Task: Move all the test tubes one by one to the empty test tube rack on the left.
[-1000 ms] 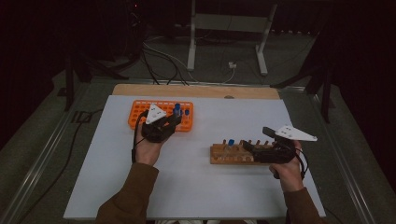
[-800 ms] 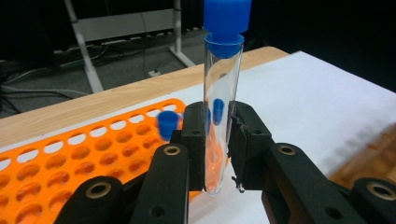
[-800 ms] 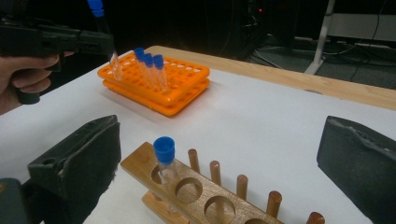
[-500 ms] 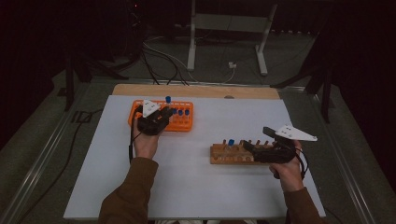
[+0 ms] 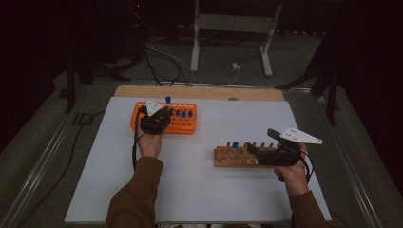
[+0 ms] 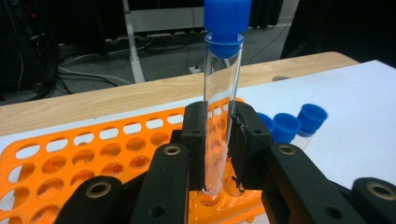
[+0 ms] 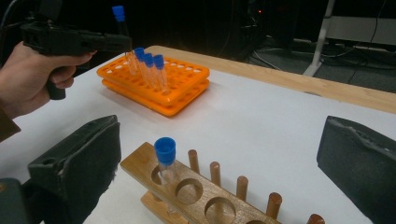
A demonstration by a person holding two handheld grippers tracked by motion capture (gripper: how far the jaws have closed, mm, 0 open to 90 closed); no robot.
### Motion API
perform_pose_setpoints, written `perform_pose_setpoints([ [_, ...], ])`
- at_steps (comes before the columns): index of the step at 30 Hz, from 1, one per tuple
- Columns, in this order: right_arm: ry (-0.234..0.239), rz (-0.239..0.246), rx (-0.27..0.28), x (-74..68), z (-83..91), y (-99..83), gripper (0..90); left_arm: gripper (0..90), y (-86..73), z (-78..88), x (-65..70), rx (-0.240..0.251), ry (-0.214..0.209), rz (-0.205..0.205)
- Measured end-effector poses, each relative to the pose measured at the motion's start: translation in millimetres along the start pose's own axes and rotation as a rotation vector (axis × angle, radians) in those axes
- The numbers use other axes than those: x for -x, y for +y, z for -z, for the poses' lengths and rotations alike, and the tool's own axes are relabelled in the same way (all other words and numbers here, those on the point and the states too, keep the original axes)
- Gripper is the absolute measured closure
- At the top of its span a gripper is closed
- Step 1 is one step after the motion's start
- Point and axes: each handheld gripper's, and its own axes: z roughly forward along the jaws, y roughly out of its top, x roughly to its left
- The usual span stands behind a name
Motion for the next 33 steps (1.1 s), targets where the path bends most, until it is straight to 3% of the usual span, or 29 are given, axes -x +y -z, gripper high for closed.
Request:
perform_pose_setpoints([
  [21, 0.002, -0.004, 0.004, 1.3, 1.1, 0.0, 0.0, 78.2, -26.9, -25.4, -1.3, -0.09, 0.008, 0.04],
  [33, 0.006, -0.008, 0.003, 1.6, 0.6, -0.6, 0.0, 78.1, -31.6, -26.8, 0.3, -0.12, 0.004, 0.016],
])
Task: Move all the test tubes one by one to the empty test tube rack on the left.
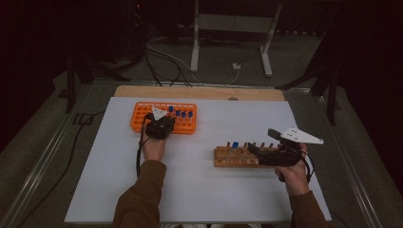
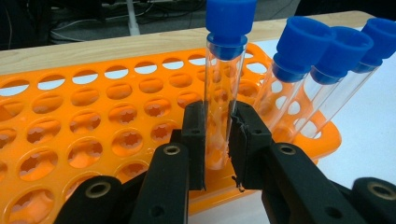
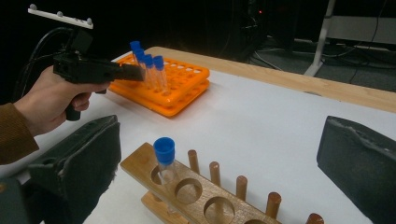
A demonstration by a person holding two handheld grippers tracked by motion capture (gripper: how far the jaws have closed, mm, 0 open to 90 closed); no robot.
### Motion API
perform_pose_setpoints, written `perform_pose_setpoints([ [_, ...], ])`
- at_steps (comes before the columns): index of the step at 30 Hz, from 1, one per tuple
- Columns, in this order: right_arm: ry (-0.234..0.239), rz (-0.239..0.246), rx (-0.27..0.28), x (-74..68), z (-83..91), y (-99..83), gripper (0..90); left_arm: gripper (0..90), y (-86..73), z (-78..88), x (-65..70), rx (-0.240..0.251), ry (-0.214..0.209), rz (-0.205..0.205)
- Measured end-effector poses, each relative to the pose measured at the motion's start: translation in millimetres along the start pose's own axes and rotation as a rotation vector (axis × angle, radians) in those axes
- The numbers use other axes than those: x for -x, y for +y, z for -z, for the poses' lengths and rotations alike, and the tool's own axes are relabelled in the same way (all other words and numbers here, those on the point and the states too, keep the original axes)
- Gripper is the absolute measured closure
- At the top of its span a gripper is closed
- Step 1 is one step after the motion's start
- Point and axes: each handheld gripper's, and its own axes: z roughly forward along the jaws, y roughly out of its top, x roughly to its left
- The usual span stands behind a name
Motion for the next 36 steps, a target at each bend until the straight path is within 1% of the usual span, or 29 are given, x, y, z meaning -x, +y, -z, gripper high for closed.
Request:
perform_pose_setpoints([
  [6, 0.002, 0.002, -0.003, -0.8, -0.9, -0.5, 0.0, 78.1, -3.0, -2.2, 2.0, -0.029, 0.011, -0.022],
  [8, 0.002, 0.002, -0.005, -0.8, -1.1, -0.8, 0.0, 78.0, -4.2, -2.0, 2.2, -0.02, 0.01, -0.018],
  [12, 0.002, 0.0, -0.005, -0.2, -1.3, -1.0, 0.0, 77.7, -3.9, -1.6, 4.0, -0.03, 0.011, -0.036],
  [15, 0.003, 0.001, -0.003, -0.2, -1.0, -0.8, 0.0, 76.7, -3.1, -1.0, 4.0, -0.035, 0.007, -0.028],
  [16, 0.004, 0.002, -0.002, -0.1, -0.8, -0.7, 0.0, 74.6, -2.5, -0.3, 4.1, -0.033, 0.013, -0.03],
  [18, 0.004, 0.002, -0.002, 0.2, -0.6, -0.8, 0.0, 70.6, -0.4, 2.9, 4.0, -0.002, 0.007, -0.019],
  [20, 0.003, -0.002, -0.003, 0.6, -1.0, -1.1, 0.0, 71.6, 2.4, 6.0, 4.2, 0.019, 0.007, -0.021],
  [22, 0.005, 0.0, -0.006, 0.4, -1.8, -1.6, 0.0, 75.4, 4.1, 7.5, 4.5, 0.021, 0.015, -0.034],
  [23, 0.006, 0.002, -0.008, 0.0, -2.2, -1.8, 0.0, 77.3, 4.1, 7.6, 4.6, 0.016, 0.016, -0.039],
  [25, 0.008, 0.004, -0.01, -0.6, -2.6, -1.8, 0.0, 77.8, 3.1, 7.3, 5.1, 0.008, 0.012, -0.047],
  [27, 0.008, 0.004, -0.009, -0.8, -2.6, -1.8, 0.0, 77.9, 2.2, 6.4, 5.1, -0.013, 0.013, -0.055],
  [31, 0.01, 0.004, -0.008, -0.8, -2.7, -2.3, 0.0, 77.0, 0.3, 5.8, 2.8, -0.023, 0.004, -0.027],
  [35, 0.011, -0.001, -0.008, 0.1, -4.0, -3.3, 0.0, 66.6, -3.0, 8.4, 0.6, -0.016, -0.027, 0.011],
  [36, 0.012, -0.003, -0.01, 0.3, -4.4, -3.6, 0.0, 65.0, -3.6, 10.4, -0.2, -0.009, -0.044, 0.024],
])
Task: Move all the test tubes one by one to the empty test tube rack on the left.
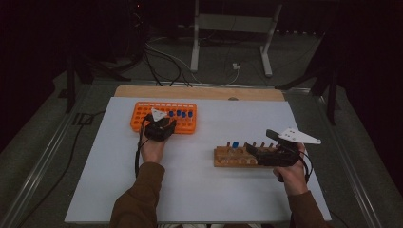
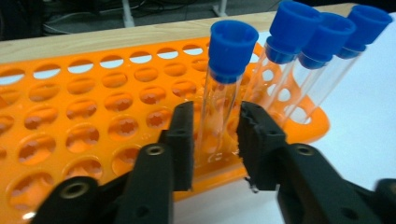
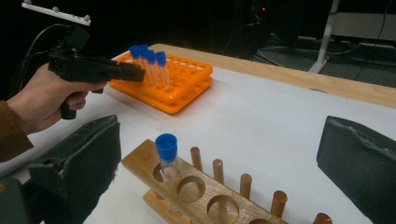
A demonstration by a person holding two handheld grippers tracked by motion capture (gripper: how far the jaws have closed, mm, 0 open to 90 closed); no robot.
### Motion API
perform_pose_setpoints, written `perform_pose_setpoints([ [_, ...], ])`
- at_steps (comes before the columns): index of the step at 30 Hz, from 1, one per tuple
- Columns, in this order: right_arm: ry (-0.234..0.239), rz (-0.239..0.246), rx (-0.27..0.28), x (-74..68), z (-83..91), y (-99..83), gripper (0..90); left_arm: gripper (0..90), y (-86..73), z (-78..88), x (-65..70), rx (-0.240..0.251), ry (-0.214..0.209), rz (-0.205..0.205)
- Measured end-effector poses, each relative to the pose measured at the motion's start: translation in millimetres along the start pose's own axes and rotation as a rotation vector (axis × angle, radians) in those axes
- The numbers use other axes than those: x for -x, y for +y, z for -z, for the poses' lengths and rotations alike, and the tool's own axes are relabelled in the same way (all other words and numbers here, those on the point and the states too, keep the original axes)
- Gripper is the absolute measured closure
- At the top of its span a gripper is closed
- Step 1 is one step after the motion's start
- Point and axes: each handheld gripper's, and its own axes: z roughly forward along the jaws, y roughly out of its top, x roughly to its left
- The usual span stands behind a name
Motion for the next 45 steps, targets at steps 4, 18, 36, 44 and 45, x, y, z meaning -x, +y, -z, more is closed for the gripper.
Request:
perform_pose_setpoints([
  [4, 0.005, -0.007, -0.004, 1.0, -1.9, -1.3, 0.0, 56.2, -0.3, 12.4, -1.5, 0.018, -0.053, 0.027],
  [18, 0.023, -0.016, -0.019, -1.0, -7.0, -3.6, 0.0, 15.0, -7.7, 71.3, 13.6, 0.104, -0.166, 0.033],
  [36, 0.042, 0.006, -0.05, -4.7, -15.2, -5.0, 0.0, 0.7, -12.9, 91.2, 26.2, 0.121, -0.159, -0.037],
  [44, 0.089, 0.043, -0.091, -7.3, -25.6, -7.3, 5.3, 0.7, -11.9, 99.3, 29.9, 0.138, -0.149, -0.044],
  [45, 0.091, 0.048, -0.095, -8.1, -26.9, -7.8, 6.0, 0.7, -11.5, 100.3, 30.0, 0.142, -0.147, -0.043],
])
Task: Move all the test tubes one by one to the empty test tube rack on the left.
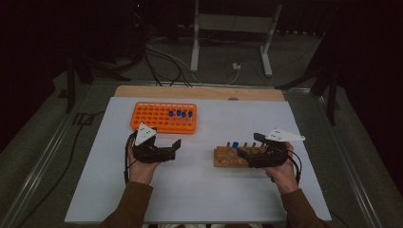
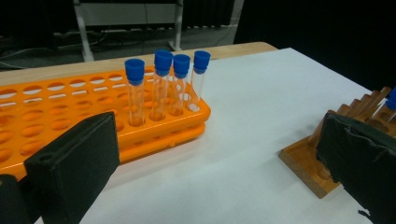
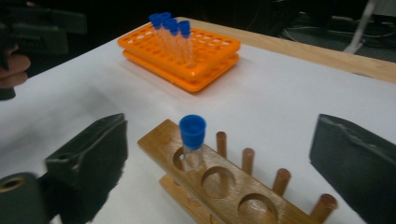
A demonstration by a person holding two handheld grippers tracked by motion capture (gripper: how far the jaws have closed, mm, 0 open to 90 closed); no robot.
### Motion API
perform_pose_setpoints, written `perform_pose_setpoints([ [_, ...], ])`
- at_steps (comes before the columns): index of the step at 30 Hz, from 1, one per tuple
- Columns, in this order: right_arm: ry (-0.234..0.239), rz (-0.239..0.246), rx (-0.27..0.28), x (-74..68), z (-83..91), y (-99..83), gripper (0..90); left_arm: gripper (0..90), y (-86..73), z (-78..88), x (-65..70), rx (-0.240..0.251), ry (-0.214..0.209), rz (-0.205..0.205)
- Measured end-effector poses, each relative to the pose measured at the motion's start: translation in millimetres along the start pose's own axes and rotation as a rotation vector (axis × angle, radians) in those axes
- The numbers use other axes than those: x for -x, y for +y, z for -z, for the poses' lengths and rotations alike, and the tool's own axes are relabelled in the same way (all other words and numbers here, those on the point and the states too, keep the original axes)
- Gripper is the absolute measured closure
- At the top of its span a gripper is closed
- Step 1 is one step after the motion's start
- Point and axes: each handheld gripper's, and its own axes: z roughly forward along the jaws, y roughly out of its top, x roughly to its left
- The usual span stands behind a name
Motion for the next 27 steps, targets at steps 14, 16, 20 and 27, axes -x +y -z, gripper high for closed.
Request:
perform_pose_setpoints([
  [14, 0.017, 0.113, -0.092, -13.2, -28.0, -10.6, 61.3, 0.7, 0.2, 0.2, 4.0, -0.003, 0.015, -0.013],
  [16, 0.003, 0.132, -0.106, -15.4, -31.2, -11.4, 66.0, 0.7, 0.3, 0.2, 4.3, -0.003, 0.019, -0.014],
  [20, 0.005, 0.147, -0.11, -18.2, -34.7, -12.4, 72.6, 0.7, 0.2, 0.1, 3.9, -0.003, 0.022, -0.014],
  [27, -0.006, 0.149, -0.106, -20.9, -39.1, -11.6, 76.0, 0.7, 0.1, -0.3, 3.8, -0.003, 0.023, -0.005],
])
